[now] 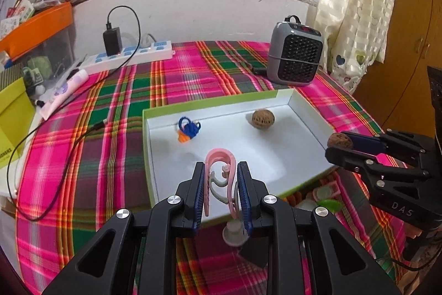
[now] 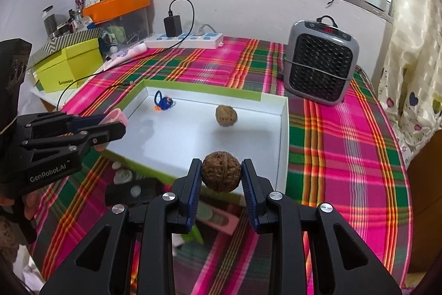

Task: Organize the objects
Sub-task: 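Carry the pink clip and walnut over the white tray with both tools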

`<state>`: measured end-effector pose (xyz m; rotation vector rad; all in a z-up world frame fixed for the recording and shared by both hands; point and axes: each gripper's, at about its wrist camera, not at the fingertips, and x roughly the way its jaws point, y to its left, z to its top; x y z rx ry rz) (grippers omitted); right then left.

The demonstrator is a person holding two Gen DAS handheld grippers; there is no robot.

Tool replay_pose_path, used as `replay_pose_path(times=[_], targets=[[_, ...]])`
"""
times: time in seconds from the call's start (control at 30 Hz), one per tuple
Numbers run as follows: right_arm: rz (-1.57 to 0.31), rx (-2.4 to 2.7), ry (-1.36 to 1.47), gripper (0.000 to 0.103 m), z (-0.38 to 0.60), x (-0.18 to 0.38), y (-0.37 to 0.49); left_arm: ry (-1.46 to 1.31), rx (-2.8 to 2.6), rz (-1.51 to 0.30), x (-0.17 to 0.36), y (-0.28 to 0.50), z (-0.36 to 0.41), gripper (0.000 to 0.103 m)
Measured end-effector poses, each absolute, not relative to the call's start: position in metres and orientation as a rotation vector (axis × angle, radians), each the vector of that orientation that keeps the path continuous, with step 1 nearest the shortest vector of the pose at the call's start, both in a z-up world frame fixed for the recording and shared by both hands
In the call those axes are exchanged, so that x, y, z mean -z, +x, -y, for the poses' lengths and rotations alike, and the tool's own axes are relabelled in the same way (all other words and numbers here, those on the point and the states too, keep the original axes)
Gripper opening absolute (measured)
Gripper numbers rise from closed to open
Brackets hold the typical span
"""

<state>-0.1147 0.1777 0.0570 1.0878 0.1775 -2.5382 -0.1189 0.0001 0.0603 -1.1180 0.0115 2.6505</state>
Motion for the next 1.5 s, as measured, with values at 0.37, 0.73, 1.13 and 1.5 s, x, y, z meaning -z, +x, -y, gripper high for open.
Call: replay_pose_path(times=[0.37, 0.73, 1.13, 1.5], targets=[[-0.195, 2.562, 1.136, 0.03, -0.175, -0.054, -0.162, -1.16, -2.627, 0.021, -0.057, -0.163, -0.007, 0.021], [-0.165, 2.561, 1.215, 0.03, -0.177, -0.042, -0.206, -1.206, -2.617, 0.033, -0.045, -0.196, -0.01, 0.021], [-0.139, 2.53, 1.286, 0.03, -0.177, -0.025, -0.228, -1.253, -2.61, 0.016, -0.033, -0.221, -0.016, 0.021], [-0.155, 2.522, 1.292, 0.03, -0.174, -0.019, -0.234, -1.285, -2.601, 0.018, -0.025, -0.229, -0.019, 0.021]])
